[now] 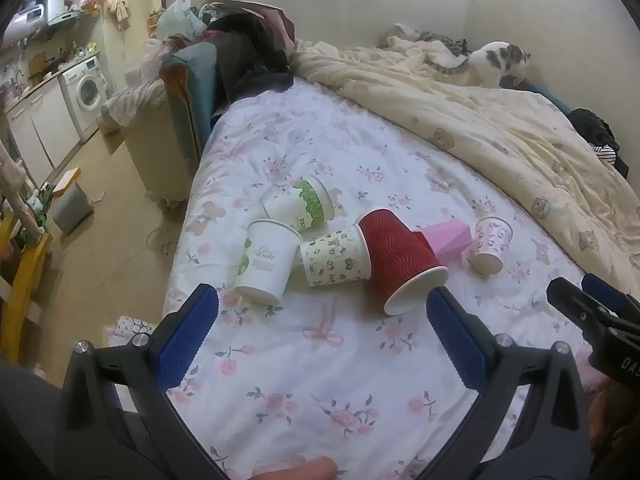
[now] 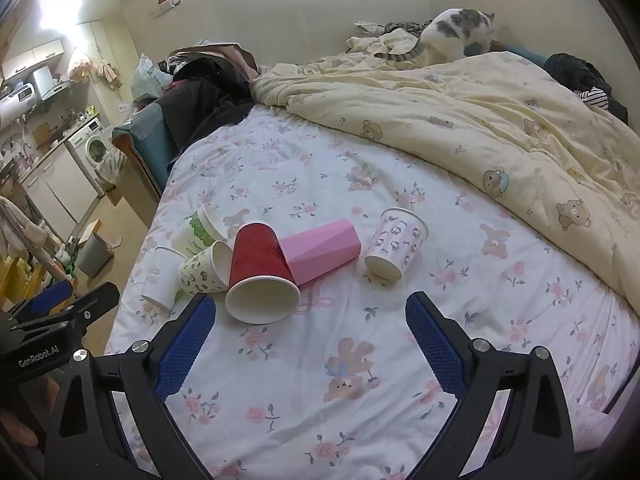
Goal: Flip cup upside down
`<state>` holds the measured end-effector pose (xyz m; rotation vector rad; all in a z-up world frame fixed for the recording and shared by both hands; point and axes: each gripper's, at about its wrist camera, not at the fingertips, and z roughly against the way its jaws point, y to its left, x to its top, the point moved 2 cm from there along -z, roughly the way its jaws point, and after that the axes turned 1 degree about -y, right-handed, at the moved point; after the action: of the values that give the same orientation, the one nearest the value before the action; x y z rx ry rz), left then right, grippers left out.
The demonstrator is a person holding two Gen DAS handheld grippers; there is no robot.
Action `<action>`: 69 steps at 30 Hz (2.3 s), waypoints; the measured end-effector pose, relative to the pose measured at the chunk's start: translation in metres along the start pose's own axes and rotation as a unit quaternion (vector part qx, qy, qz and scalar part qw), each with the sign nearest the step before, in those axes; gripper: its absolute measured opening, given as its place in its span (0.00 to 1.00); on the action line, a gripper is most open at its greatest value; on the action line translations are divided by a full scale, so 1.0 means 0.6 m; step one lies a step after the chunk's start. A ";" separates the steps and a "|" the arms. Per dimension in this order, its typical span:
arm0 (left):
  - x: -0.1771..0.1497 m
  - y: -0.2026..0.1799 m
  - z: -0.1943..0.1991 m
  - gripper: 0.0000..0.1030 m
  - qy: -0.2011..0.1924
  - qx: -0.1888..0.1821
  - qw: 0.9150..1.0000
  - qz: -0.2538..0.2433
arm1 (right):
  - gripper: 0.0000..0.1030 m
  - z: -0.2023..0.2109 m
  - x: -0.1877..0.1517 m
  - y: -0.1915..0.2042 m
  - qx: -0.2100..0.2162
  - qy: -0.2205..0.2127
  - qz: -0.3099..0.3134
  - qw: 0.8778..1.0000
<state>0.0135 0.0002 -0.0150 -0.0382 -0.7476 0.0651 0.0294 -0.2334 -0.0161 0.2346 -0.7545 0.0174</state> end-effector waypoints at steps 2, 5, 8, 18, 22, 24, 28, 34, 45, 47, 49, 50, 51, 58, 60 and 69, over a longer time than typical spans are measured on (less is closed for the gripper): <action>0.000 0.000 0.000 1.00 0.001 0.000 1.000 -0.001 | 0.95 0.000 0.000 0.000 0.000 0.000 0.000 1.000; 0.001 0.000 -0.002 1.00 0.000 0.000 1.000 -0.004 | 0.95 0.000 0.000 0.000 -0.001 0.001 0.000 1.000; 0.000 0.000 0.000 1.00 -0.002 0.002 1.000 -0.002 | 0.95 -0.001 0.000 0.000 -0.001 0.001 0.000 1.000; 0.000 0.000 0.000 1.00 -0.004 0.003 1.000 -0.004 | 0.95 -0.001 -0.001 0.001 0.000 0.001 -0.001 1.000; 0.000 0.000 0.000 1.00 -0.004 0.004 1.000 -0.004 | 0.95 -0.001 -0.001 0.001 0.000 0.002 -0.001 1.000; 0.000 0.000 0.000 1.00 -0.004 0.004 1.000 -0.004 | 0.95 -0.002 -0.001 0.001 0.001 0.002 -0.001 1.000; 0.000 0.000 0.000 1.00 -0.004 0.004 1.000 -0.004 | 0.95 -0.002 -0.001 0.001 0.001 0.002 -0.001 1.000; 0.000 0.000 0.000 1.00 -0.005 0.004 1.000 -0.005 | 0.95 -0.002 -0.001 0.002 0.001 0.003 -0.001 1.000; 0.010 0.005 0.014 1.00 -0.006 0.005 1.000 -0.003 | 0.95 -0.004 -0.006 0.008 0.003 0.004 -0.002 1.000; 0.010 0.005 0.006 1.00 -0.005 0.004 1.000 -0.002 | 0.95 -0.003 -0.006 0.010 0.003 0.004 -0.002 1.000; 0.011 0.005 0.008 1.00 -0.006 0.004 1.000 -0.003 | 0.95 -0.003 -0.005 0.009 0.003 0.004 -0.002 1.000; 0.008 0.005 0.004 1.00 -0.006 0.004 1.000 -0.003 | 0.95 -0.004 -0.006 0.010 0.002 0.004 -0.002 1.000; 0.004 -0.001 0.006 1.00 -0.007 0.003 1.000 -0.006 | 0.95 -0.005 -0.004 0.007 0.003 0.004 -0.003 1.000; 0.005 -0.002 0.005 1.00 -0.005 0.003 1.000 -0.005 | 0.95 -0.003 -0.006 0.011 0.003 0.005 -0.001 1.000; 0.005 -0.001 0.005 1.00 -0.005 0.002 1.000 -0.005 | 0.95 -0.004 -0.005 0.010 0.003 0.005 -0.001 1.000; 0.004 -0.001 0.005 1.00 -0.005 0.002 1.000 -0.005 | 0.95 -0.004 -0.006 0.012 0.003 0.005 -0.001 1.000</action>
<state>0.0135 -0.0003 -0.0113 -0.0303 -0.7586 0.0576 0.0275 -0.2257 -0.0187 0.2403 -0.7440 0.0187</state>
